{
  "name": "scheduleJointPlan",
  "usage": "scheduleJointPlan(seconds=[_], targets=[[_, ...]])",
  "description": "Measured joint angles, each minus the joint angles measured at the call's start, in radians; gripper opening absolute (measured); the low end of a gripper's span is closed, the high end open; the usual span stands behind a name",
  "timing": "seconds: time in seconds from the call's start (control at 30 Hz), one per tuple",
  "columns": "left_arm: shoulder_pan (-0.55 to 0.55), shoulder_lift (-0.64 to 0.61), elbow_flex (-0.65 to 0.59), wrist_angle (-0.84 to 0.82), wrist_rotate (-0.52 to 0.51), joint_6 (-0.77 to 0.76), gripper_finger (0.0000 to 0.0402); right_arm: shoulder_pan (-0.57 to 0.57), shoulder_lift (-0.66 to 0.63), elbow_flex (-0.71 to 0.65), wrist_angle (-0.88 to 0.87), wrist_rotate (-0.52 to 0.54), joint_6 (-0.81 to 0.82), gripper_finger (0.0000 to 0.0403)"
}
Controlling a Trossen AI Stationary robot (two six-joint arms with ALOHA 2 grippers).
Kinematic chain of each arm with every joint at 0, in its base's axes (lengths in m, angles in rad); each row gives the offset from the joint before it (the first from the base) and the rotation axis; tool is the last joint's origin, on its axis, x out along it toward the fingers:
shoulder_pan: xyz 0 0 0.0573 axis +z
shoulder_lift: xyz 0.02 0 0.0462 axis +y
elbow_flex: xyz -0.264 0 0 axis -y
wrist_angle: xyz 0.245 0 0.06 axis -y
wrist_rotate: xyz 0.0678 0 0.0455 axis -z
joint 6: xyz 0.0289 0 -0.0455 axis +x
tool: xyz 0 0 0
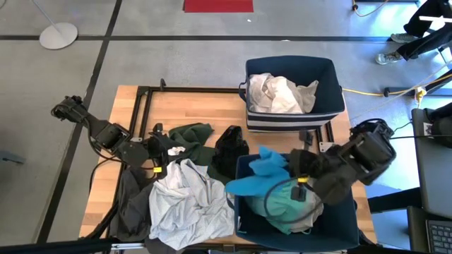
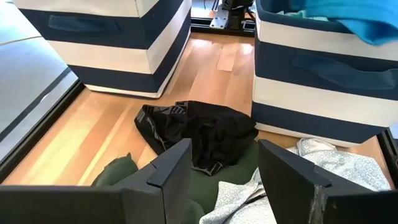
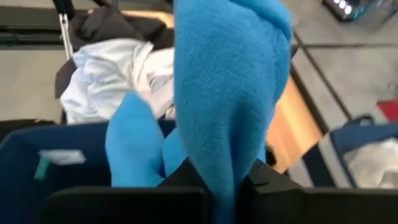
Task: Sort clothes
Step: Put the blue pants into the bottom blue bin
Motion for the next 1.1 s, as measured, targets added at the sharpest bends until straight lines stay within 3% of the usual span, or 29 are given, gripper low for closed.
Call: scheduleJointPlan(seconds=[0.63,0.83,1.1], targets=[[-0.003,0.0,0.0,-0.002,0.0,-0.023,0.0173,0.196,0.003,-0.34,-0.015,-0.02,0.434,0.0024],[-0.003,0.0,0.0,-0.003,0.0,-0.023,0.0173,0.204,0.003,-0.486,-0.014,-0.033,0.517,0.0024],[-0.003,0.0,0.0,-0.003,0.0,-0.024,0.0173,0.176,0.003,-0.677,0.068,-0.05,0.513,0.0024]])
